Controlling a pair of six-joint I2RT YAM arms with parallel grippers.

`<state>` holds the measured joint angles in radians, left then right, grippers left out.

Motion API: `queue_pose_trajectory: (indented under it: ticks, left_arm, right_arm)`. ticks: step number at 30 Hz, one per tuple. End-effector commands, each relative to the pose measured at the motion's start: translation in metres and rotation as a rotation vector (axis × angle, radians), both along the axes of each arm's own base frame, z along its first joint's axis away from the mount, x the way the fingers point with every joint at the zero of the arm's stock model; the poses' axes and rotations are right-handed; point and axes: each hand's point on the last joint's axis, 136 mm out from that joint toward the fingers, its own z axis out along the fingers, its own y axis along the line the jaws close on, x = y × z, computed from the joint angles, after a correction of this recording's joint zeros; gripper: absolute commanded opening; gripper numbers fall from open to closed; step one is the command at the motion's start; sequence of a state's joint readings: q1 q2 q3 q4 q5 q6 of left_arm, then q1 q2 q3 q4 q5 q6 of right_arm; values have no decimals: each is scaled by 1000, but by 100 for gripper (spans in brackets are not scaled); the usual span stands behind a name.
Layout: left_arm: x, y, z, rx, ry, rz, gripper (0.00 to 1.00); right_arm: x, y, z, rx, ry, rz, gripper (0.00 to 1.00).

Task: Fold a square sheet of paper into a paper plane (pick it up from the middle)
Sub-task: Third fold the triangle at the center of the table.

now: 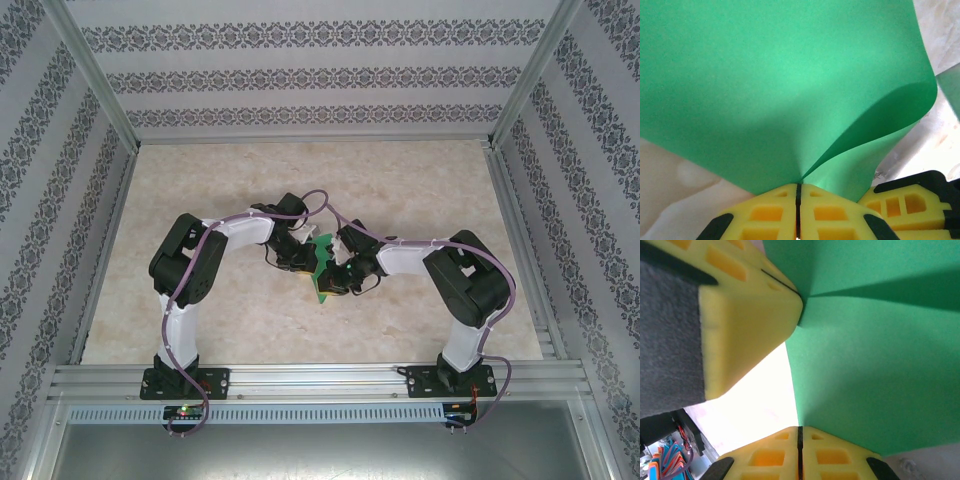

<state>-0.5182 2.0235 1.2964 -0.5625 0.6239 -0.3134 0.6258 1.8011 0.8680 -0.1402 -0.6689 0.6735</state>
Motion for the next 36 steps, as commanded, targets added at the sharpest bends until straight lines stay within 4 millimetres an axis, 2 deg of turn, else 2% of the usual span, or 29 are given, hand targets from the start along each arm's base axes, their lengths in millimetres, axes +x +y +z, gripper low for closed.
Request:
queue_pose_trajectory:
  ticks: [1,6,13,19,26,36]
  left_arm:
    - [-25,17,-41,153,70,-46,9]
    - [-27,15,-39,151,70,-52,9]
    - [-27,14,-40,154,70,-53,9]
    - [-28,15,-41,159,72,-56,9]
    - [-28,16,-43,167,71,-59,9]
    - [-25,14,-43,164,68,-60,9]
  right_arm:
    - [-16,-8,-5,-44,10,35,9]
    - [-22,-8,-3,-71,5,58,9]
    - [-9,-1,16,-33,-43,28,9]
    - [-6,4,4,-35,-20,20,9]
    - [-21,-11,-14,-106,12,33,9]
    - [-43,-29,-17,-171,23,57,8]
